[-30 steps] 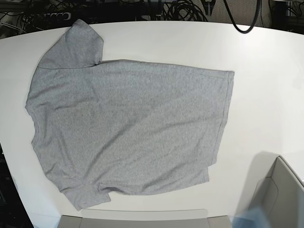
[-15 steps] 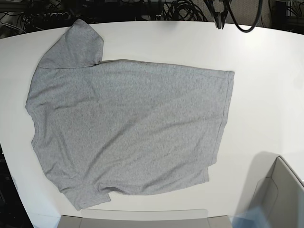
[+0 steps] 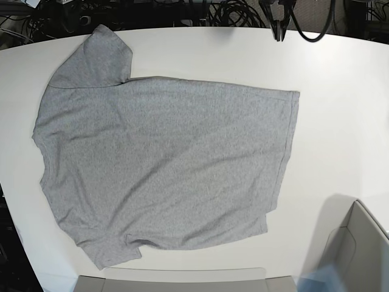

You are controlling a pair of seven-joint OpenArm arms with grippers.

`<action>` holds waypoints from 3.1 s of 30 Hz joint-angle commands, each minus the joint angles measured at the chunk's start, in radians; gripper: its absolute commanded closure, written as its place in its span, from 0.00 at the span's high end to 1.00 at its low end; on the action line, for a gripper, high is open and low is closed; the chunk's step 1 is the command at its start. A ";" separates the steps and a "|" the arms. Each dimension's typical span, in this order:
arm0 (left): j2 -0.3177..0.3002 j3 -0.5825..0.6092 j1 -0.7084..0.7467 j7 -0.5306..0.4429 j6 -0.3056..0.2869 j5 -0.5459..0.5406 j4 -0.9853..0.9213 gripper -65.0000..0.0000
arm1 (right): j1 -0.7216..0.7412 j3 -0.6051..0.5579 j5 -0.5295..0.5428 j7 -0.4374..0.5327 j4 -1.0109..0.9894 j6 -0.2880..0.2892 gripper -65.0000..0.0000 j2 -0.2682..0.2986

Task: Fold the T-shirt properly
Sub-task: 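Move both grippers down to the shirt's shoulder corners and grasp them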

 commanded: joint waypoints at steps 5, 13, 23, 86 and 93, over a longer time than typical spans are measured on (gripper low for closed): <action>0.002 -0.003 -0.003 -0.009 0.002 0.002 0.014 0.09 | 0.056 0.010 0.127 -0.065 -0.043 0.003 0.48 0.069; 0.002 -0.003 -0.029 -0.007 0.002 0.002 0.009 0.09 | 0.180 0.010 0.129 -0.182 -0.052 0.003 0.48 0.069; 0.002 -0.003 -0.034 0.050 0.002 0.002 0.032 0.09 | 0.333 0.013 0.132 -0.392 -0.118 0.001 0.48 -0.021; -0.205 -0.491 -0.783 1.974 -0.432 -0.884 -0.114 0.24 | 0.332 -0.071 0.122 -0.397 -0.152 0.003 0.48 -0.064; -0.205 -0.401 -0.783 1.965 -0.432 -0.881 -0.118 0.21 | 0.332 -0.071 0.035 -0.397 -0.146 0.003 0.35 -0.064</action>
